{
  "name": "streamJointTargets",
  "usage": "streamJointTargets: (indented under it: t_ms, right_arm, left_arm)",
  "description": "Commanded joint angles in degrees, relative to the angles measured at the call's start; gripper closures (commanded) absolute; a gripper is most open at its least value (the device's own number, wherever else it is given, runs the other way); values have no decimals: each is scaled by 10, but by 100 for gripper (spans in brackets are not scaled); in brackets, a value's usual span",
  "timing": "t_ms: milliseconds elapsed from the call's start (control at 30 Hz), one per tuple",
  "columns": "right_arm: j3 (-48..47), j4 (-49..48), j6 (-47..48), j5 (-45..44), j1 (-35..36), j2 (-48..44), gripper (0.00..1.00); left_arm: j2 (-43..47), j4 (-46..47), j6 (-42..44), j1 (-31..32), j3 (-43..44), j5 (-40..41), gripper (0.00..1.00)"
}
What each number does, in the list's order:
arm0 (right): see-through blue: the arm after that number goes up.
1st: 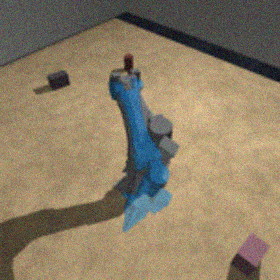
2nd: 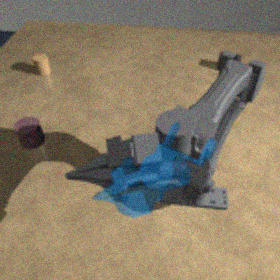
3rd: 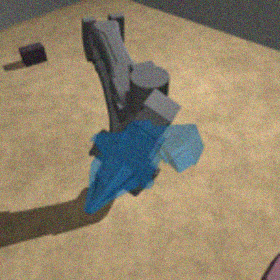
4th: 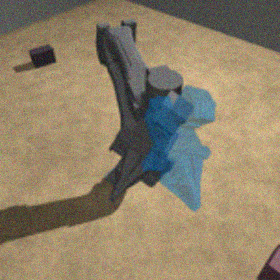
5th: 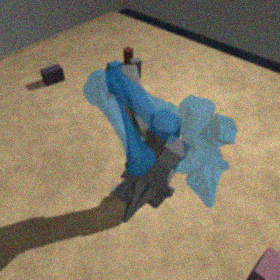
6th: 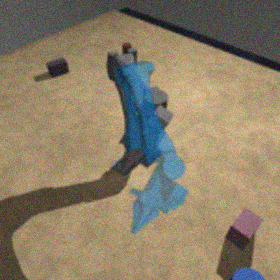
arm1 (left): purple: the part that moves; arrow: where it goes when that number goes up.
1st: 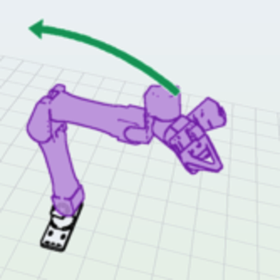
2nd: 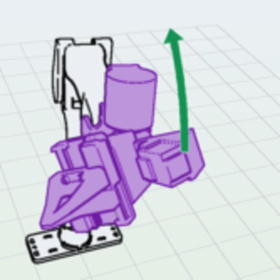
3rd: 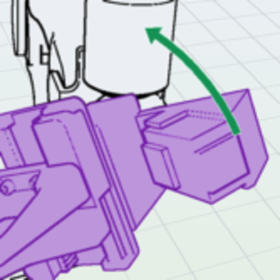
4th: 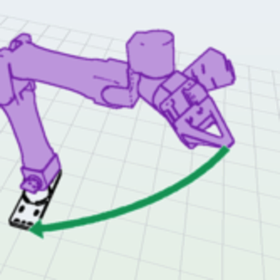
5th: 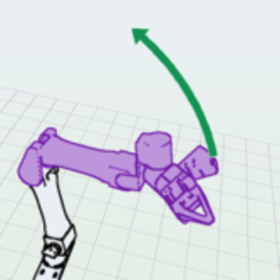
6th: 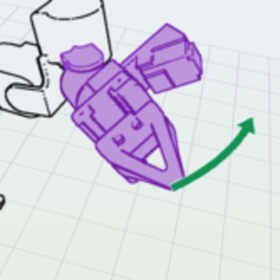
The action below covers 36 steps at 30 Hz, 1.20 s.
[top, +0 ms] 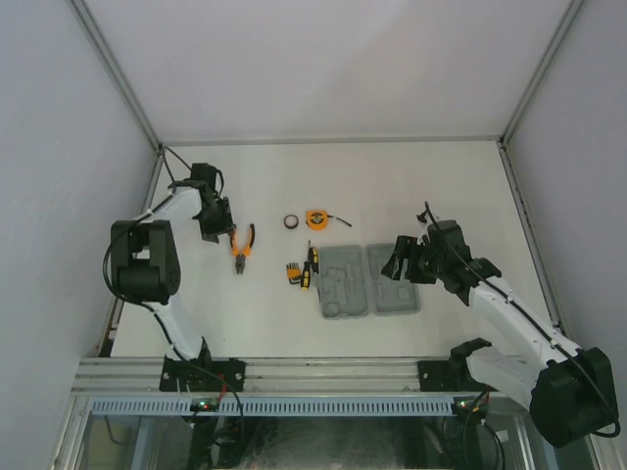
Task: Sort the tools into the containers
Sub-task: Pick up the pliers at the center of the board.
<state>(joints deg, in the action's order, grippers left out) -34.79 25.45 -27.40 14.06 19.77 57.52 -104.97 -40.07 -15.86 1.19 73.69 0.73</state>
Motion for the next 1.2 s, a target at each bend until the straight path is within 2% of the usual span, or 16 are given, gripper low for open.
streamJointTargets:
  t_ms: [0, 700, 1167]
  right_arm:
    - [0, -28, -11, -10, 11, 4, 31]
    - [-1, -33, -15, -18, 28, 10, 32]
    - [-3, -24, -22, -27, 29, -10, 32]
  left_arm:
    - [-13, -5, 10, 4, 35, -18, 52]
    - [-63, -2, -20, 21, 61, 40, 61]
    - [-25, 16, -33, 23, 45, 30, 82]
